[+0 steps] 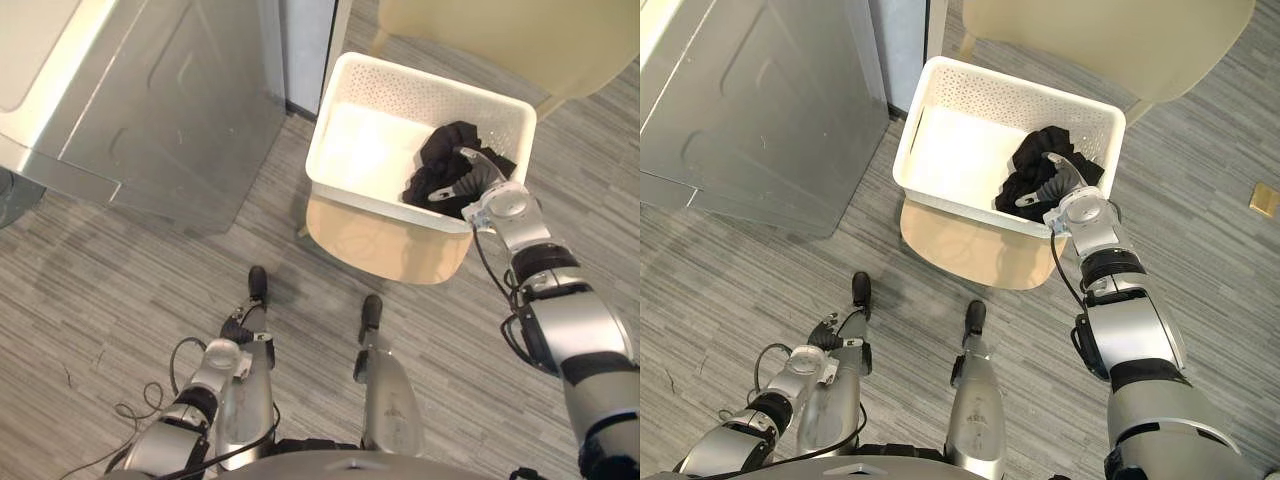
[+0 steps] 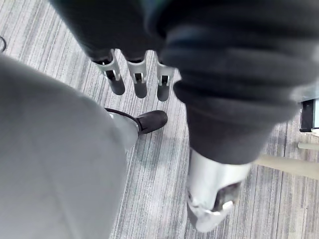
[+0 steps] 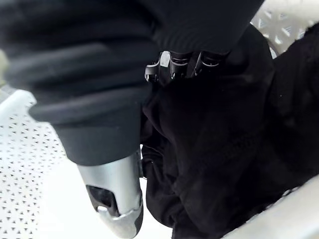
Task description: Pick up the laundry basket with both hands and put the clothes into the washing machine.
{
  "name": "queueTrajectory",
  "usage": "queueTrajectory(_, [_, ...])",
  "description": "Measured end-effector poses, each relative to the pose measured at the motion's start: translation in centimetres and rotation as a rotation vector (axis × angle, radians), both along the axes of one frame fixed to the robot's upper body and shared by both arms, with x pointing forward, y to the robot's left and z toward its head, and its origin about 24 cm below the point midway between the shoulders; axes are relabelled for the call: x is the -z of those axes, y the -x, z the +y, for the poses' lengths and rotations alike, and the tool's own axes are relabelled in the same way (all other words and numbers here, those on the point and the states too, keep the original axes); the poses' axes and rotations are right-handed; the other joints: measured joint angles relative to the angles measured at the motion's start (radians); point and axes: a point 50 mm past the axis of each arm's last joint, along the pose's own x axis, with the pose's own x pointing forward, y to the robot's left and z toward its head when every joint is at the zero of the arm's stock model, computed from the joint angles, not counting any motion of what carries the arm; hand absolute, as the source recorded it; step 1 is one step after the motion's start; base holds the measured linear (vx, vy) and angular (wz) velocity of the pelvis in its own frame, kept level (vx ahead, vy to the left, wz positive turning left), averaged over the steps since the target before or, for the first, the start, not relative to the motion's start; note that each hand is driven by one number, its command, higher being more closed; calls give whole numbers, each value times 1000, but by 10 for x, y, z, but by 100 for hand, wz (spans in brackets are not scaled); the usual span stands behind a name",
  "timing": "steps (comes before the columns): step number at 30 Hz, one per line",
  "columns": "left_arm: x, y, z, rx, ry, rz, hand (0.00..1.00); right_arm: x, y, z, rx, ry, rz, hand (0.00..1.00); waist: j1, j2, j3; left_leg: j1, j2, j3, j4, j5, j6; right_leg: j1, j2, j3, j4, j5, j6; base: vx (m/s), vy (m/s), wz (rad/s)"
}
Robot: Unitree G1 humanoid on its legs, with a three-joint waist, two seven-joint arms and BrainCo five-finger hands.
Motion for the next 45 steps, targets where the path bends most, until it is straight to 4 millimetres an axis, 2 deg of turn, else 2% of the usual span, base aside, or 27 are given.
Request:
queueTrajectory(15, [-5, -7, 1, -52, 18, -33, 0, 0, 1, -11, 43, 14, 30, 0, 30, 0, 8, -65, -3, -8, 0, 3, -1, -66, -2, -2, 15, -4, 0, 8, -33, 0])
queueTrajectory(24, [-9, -11, 2, -82, 41, -58, 0, -6, 3, -16, 37, 45, 27, 0, 32, 0, 9, -103, 0, -5, 0, 8, -1, -118, -3, 0, 43, -14, 0, 11, -38, -2])
queueTrajectory(31, [-16, -16, -5, -90, 75, -103, 0, -11, 4, -20, 41, 57, 9, 0, 38, -2, 8, -133, 0, -5, 0, 11, -2, -151, -3, 0, 51, -14, 0, 14, -29, -1])
queueTrajectory(32, [-15, -16, -5, -100, 88, -101, 0, -10, 5, -19, 40, 58, 7, 100, 38, -2, 8, -132, 0, -5, 1, 12, -1, -150, -3, 0, 51, -14, 0, 0, 0, 0])
queueTrajectory(45, [-20, -19, -11, -136, 127, -133, 0, -10, 8, -24, 79, 7, -48, 100, 38, -2, 6, -141, 1, -4, 1, 11, -3, -161, -3, 1, 52, -15, -1, 21, -34, -1])
